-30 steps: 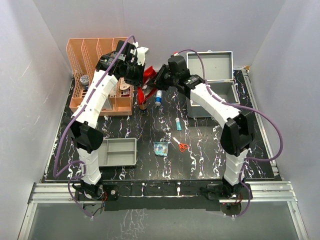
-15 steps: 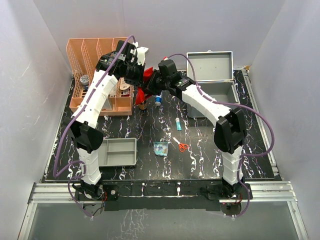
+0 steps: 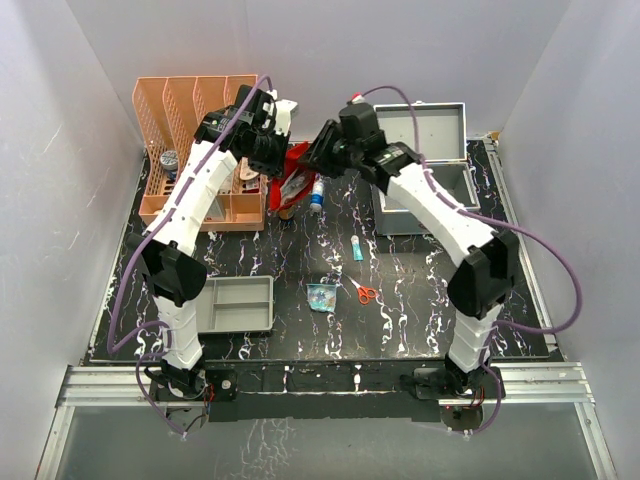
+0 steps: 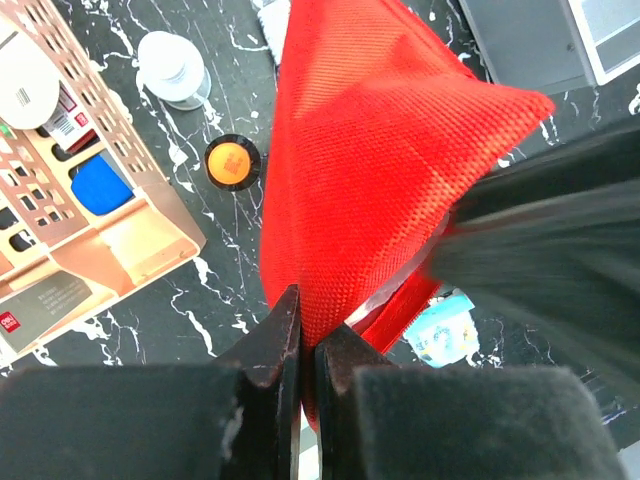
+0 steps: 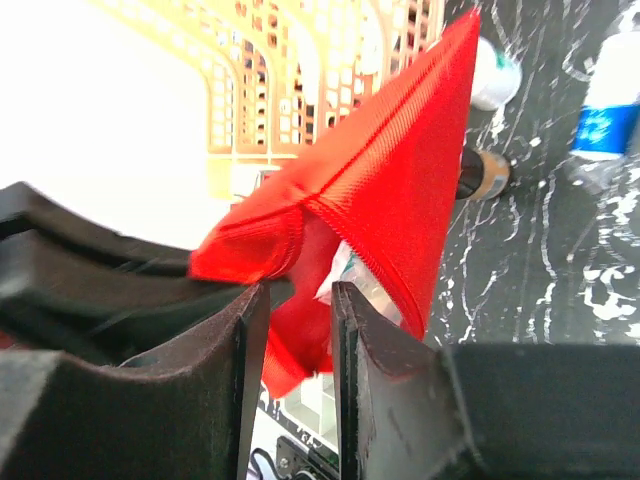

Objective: Organize the medicine kit
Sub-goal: Place the medical item at the medicine pouch, then pick up the medical item at the center of the board.

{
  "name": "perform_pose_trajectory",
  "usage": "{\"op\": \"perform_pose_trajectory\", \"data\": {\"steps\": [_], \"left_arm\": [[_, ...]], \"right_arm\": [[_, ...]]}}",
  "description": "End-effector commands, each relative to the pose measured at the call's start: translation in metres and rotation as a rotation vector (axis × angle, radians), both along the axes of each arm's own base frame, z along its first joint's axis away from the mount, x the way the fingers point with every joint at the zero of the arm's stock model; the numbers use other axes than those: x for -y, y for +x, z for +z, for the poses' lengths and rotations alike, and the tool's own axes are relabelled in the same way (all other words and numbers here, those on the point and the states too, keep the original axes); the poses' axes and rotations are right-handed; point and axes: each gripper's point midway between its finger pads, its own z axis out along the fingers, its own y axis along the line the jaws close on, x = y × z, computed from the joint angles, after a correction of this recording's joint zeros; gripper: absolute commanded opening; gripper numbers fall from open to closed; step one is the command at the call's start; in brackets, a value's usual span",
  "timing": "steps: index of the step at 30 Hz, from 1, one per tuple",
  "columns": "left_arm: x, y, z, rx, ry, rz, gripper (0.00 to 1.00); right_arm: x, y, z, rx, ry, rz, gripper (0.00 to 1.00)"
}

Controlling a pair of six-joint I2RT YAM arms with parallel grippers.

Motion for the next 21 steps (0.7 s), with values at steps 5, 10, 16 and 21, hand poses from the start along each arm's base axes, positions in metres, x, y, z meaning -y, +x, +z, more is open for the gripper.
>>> {"op": "perform_pose_trajectory", "data": {"steps": [5,10,16,21], "left_arm": [[-0.011,-0.007,0.004,0.015,0.042,0.003,0.0],[-0.015,-0.007,0.004,0.011,0.05,0.017,0.0],[-0.024,-0.003,-0.004,-0.017,0.045,0.059,0.0],[-0.024,-0.003,-0.008,-0.032,0.038,0.06,0.0]], "right_arm": [[0.069,-0.03,0.04,0.094,-0.149,-0.055,0.31],[0.094,-0.069,-0.034,-0.062,-0.366,0.068,0.31],[0.093,-0.118,-0.099,-0.172,-0.501,0.167,0.32],[0.071,-0.145,-0.131,-0.19,-0.58,0.241,0.32]]}}
